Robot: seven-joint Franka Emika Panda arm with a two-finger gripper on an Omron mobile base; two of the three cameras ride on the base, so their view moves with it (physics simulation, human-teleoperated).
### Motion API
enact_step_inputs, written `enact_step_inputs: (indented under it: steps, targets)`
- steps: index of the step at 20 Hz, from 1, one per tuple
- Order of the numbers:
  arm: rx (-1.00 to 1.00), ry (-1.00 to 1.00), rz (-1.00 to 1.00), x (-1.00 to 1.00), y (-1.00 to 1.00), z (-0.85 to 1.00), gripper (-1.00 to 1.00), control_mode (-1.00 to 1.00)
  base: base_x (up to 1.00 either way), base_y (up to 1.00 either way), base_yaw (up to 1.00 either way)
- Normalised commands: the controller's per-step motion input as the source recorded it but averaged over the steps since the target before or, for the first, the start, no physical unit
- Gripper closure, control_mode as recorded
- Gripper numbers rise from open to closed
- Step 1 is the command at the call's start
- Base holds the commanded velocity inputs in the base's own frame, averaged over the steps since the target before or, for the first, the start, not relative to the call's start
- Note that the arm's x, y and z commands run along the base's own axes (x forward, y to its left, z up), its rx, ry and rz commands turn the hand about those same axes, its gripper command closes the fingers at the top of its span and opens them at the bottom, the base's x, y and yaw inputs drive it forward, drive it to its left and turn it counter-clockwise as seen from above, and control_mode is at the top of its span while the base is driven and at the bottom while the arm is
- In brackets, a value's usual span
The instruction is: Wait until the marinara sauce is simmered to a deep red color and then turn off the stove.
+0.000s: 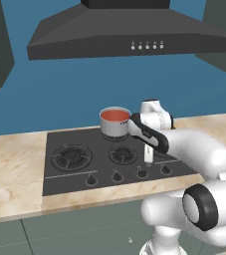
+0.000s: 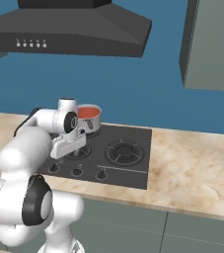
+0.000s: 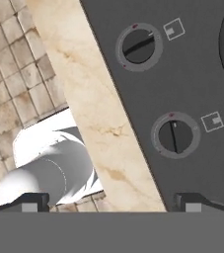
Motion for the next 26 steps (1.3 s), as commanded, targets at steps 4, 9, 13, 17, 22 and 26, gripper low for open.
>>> enact_step_inputs:
  steps: [4,9,13,17,22,26]
  targets:
    - [-0.01,0.00,0.08,0.00,0.04,-0.29,-1.00,-1.00,0.00,0.00,0.00]
    - [0.00,-0.01,0.03,0.00,0.01,-0.28,-1.00,-1.00,0.00,0.00,0.00]
    - [0.00,-0.04,0.00,0.00,0.00,-0.26,-1.00,-1.00,0.00,0.00,0.00]
    - [0.00,-0.06,0.00,0.00,0.04,-0.19,-1.00,-1.00,0.00,0.00,0.00]
    - [-0.01,-0.13,0.00,0.00,0.03,-0.21,-1.00,-1.00,0.00,0.00,0.00]
    - [-0.02,-0.07,0.00,0.00,0.00,-0.12,-1.00,-1.00,0.00,0.00,0.00]
